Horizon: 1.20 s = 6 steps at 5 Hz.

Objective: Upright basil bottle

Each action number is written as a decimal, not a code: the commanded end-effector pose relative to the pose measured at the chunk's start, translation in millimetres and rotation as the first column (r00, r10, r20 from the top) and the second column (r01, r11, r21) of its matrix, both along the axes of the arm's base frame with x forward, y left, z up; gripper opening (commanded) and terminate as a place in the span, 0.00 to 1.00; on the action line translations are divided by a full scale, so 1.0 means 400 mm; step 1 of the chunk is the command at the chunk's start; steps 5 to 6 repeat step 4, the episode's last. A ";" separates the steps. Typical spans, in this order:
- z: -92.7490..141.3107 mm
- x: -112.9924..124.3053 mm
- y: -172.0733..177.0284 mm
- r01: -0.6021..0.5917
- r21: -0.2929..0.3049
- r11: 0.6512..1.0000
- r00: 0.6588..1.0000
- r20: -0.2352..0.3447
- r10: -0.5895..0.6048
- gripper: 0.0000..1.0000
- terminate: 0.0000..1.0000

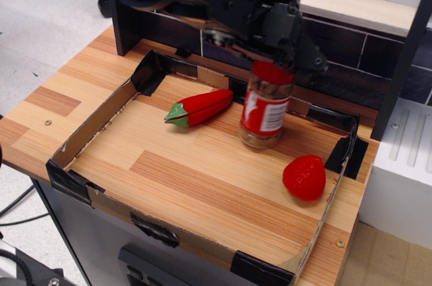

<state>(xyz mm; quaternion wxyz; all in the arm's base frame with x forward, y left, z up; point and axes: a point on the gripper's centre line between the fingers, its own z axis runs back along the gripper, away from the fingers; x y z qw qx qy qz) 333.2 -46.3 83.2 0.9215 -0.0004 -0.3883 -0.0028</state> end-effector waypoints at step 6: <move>0.235 0.005 0.050 -0.221 -0.113 0.969 0.972 -0.104 0.210 1.00 1.00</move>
